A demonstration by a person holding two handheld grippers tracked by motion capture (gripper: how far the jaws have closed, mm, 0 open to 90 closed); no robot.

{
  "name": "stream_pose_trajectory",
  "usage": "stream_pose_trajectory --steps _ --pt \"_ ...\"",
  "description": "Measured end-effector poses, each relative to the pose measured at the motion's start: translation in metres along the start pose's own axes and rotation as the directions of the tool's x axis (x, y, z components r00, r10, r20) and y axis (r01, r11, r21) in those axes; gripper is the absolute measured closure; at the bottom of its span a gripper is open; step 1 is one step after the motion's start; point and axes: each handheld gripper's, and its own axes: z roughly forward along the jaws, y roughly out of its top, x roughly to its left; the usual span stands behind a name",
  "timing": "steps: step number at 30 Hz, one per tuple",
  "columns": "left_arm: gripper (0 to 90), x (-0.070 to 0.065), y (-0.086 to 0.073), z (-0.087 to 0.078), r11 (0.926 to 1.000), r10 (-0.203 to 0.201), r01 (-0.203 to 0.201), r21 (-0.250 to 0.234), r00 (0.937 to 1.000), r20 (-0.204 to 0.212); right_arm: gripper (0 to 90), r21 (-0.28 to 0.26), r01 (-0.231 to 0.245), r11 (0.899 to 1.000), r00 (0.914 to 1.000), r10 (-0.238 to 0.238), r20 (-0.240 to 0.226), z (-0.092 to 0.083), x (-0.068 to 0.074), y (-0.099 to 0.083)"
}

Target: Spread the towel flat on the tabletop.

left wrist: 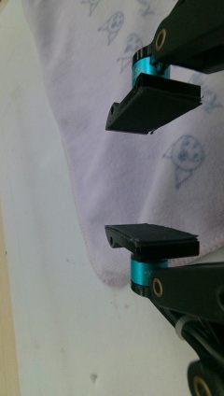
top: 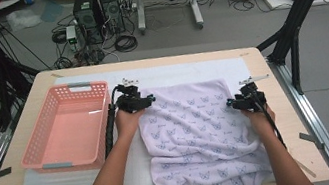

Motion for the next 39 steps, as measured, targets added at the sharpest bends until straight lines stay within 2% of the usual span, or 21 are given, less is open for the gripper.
stream_pose_trajectory --steps 1,3,4,5,6,7,9,11,12,13,17,22,24,26,27,29,31,32,34,36,39 --pt "43.2 -0.001 0.001 -0.001 1.0000 0.001 -0.001 -0.008 1.0000 0.005 61.9 -0.009 -0.007 1.000 1.0000 0.007 0.000 0.000 -0.002 0.001" --pt "43.4 -0.003 0.001 -0.002 0.9999 0.004 -0.003 -0.013 0.9996 0.028 84.2 -0.010 0.002 1.000 0.9999 -0.002 -0.016 0.000 -0.005 0.001" --pt "43.2 -0.004 0.001 -0.002 0.9999 0.008 -0.007 -0.014 0.9995 0.032 87.4 -0.015 0.017 1.000 0.9995 -0.017 -0.027 0.000 -0.007 0.001" --pt "42.9 -0.005 0.001 -0.002 0.9999 0.004 -0.004 -0.014 0.9991 0.041 88.1 -0.010 0.030 0.999 0.9995 -0.030 0.004 0.000 -0.007 0.002" --pt "42.8 -0.006 0.001 -0.003 0.9999 0.010 -0.010 -0.005 0.9987 0.050 88.4 -0.017 0.058 0.998 0.9965 -0.057 0.062 -0.001 -0.007 0.003" --pt "42.2 -0.007 0.001 -0.003 0.9999 0.016 -0.016 0.002 0.9984 0.055 88.5 -0.033 0.063 0.997 0.9924 -0.059 0.108 -0.002 -0.010 0.004" --pt "40.8 -0.009 0.000 -0.004 0.9997 0.018 -0.019 0.014 0.9976 0.068 88.5 -0.069 0.020 0.997 0.9831 -0.007 0.183 -0.005 -0.019 0.005" --pt "39.8 -0.013 0.000 -0.006 0.9992 0.029 -0.031 0.025 0.9968 0.075 88.4 -0.102 -0.018 0.995 0.9616 0.045 0.271 -0.009 -0.025 0.005" --pt "39.9 -0.014 -0.002 -0.008 0.9990 0.040 -0.042 0.019 0.9967 0.071 88.2 -0.106 -0.030 0.994 0.9549 0.059 0.291 -0.010 -0.028 0.005" --pt "40.5 -0.017 -0.006 -0.009 0.9989 0.045 -0.046 0.009 0.9969 0.064 87.0 -0.108 -0.052 0.993 0.9578 0.081 0.276 -0.009 -0.030 0.004" --pt "40.4 -0.020 -0.021 -0.010 0.9969 0.055 -0.058 0.052 0.9964 0.065 72.3 -0.125 -0.101 0.987 0.9680 0.126 0.217 -0.013 -0.031 0.003" --pt "38.3 -0.026 -0.038 -0.011 0.9942 0.036 -0.045 0.098 0.9954 0.089 66.0 -0.150 -0.078 0.986 0.9813 0.102 0.163 -0.028 -0.024 0.006" --pt "35.9 -0.034 -0.044 -0.011 0.9910 0.081 -0.089 0.100 0.9934 0.082 65.3 -0.156 -0.055 0.986 0.9857 0.079 0.149 -0.034 -0.020 0.006" --pt "34.1 -0.041 -0.044 -0.011 0.9882 0.098 -0.106 0.111 0.9926 0.072 64.8 -0.167 -0.044 0.985 0.9886 0.067 0.135 -0.041 -0.018 0.007" --pt "36.0 -0.044 -0.044 -0.011 0.9873 0.104 -0.111 0.114 0.9922 0.069 64.7 -0.173 -0.039 0.984 0.9894 0.062 0.131 -0.043 -0.017 0.007" --pt "46.7 -0.051 -0.049 -0.011 0.9788 0.182 -0.184 0.090 0.9829 0.024 64.5 -0.179 -0.035 0.983 0.9911 0.058 0.120 -0.047 -0.014 0.007" --pt "66.5 -0.052 -0.049 -0.011 0.9834 0.161 -0.163 0.080 0.9865 0.031 64.1 -0.184 -0.026 0.983 0.9933 0.046 0.106 -0.050 -0.011 0.007" --pt "83.1 -0.051 -0.047 -0.011 0.9825 0.165 -0.166 0.084 0.9861 0.023 64.0 -0.188 -0.019 0.982 0.9947 0.038 0.095 -0.051 -0.010 0.006" --pt "85.8 -0.047 -0.042 -0.009 0.9820 0.169 -0.166 0.091 0.9851 -0.032 63.9 -0.185 -0.009 0.983 0.9963 0.025 0.082 -0.052 -0.007 0.005" --pt "86.6 -0.037 -0.036 -0.008 0.9923 0.119 -0.115 0.047 0.9893 -0.086 63.5 -0.177 -0.006 0.984 0.9975 0.018 0.068 -0.051 -0.005 0.004" --pt "86.8 -0.021 -0.027 -0.005 0.9979 0.057 -0.053 0.039 0.9895 -0.132 61.0 -0.181 -0.003 0.983 0.9999 0.005 0.013 -0.050 -0.003 0.000"
